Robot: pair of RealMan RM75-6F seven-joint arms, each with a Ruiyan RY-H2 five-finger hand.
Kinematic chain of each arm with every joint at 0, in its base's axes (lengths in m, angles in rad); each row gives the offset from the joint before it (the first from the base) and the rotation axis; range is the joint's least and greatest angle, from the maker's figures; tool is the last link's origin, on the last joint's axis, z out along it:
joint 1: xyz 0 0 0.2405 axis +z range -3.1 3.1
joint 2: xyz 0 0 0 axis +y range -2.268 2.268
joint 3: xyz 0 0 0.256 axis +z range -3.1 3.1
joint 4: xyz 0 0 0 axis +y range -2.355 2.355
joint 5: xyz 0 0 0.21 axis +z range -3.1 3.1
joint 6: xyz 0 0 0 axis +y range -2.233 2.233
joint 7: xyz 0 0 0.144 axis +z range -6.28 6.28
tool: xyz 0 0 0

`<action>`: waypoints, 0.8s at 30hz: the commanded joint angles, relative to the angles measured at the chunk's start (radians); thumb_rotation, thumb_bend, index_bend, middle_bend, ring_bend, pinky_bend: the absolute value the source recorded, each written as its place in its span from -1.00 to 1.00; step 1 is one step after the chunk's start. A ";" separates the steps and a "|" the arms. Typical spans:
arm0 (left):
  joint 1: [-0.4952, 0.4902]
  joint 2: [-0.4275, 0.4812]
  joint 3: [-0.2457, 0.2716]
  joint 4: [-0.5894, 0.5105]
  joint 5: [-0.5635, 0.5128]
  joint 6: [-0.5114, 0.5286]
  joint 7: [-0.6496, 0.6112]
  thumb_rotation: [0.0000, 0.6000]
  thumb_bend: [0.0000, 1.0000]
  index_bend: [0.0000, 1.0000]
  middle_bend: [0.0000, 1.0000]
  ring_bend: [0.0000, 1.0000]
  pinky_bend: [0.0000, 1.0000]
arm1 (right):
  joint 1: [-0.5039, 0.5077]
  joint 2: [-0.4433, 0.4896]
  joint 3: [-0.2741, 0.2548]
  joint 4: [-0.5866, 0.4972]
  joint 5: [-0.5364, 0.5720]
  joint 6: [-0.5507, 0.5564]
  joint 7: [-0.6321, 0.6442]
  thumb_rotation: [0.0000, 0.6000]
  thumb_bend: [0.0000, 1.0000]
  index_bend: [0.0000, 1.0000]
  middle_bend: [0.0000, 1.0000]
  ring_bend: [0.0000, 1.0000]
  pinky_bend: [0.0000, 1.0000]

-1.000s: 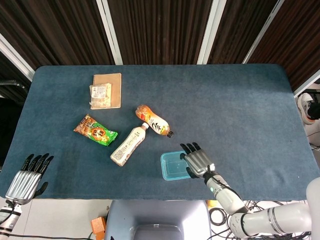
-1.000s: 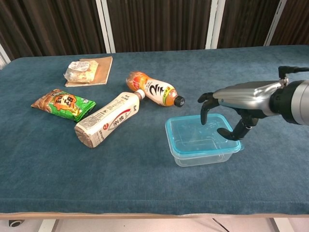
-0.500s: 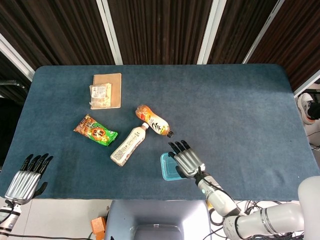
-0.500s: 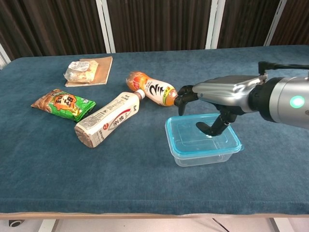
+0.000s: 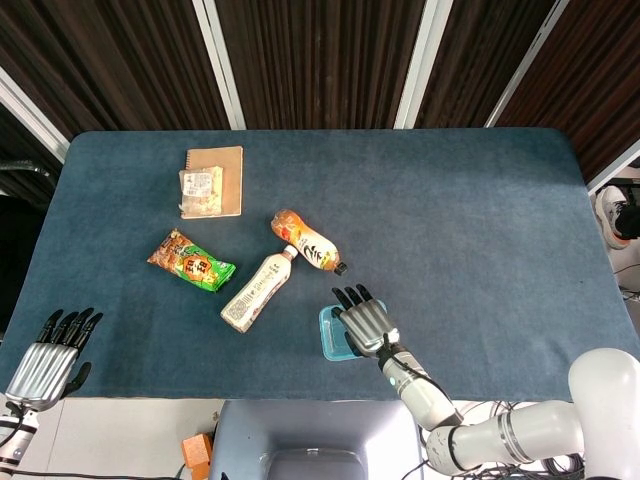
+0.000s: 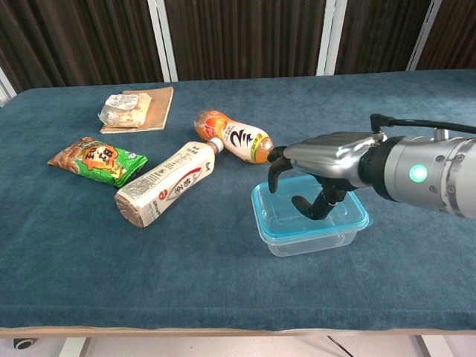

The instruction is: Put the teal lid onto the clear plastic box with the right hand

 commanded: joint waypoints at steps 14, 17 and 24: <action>-0.003 -0.004 0.001 0.007 0.006 -0.002 -0.007 1.00 -0.14 -1.00 -0.88 -0.86 -0.92 | -0.004 -0.009 -0.022 0.006 0.015 0.015 -0.022 1.00 0.16 -0.31 -1.00 -1.00 -1.00; -0.003 -0.002 0.000 0.004 0.007 -0.001 -0.006 1.00 -0.14 -1.00 -0.88 -0.86 -0.92 | -0.006 -0.009 -0.018 0.005 0.005 0.019 -0.018 1.00 0.16 -0.31 -1.00 -1.00 -1.00; -0.001 0.001 -0.001 0.004 0.004 0.002 -0.012 1.00 -0.14 -1.00 -0.88 -0.86 -0.92 | -0.043 0.054 -0.054 -0.072 -0.130 0.058 0.006 1.00 0.16 -0.32 -1.00 -1.00 -1.00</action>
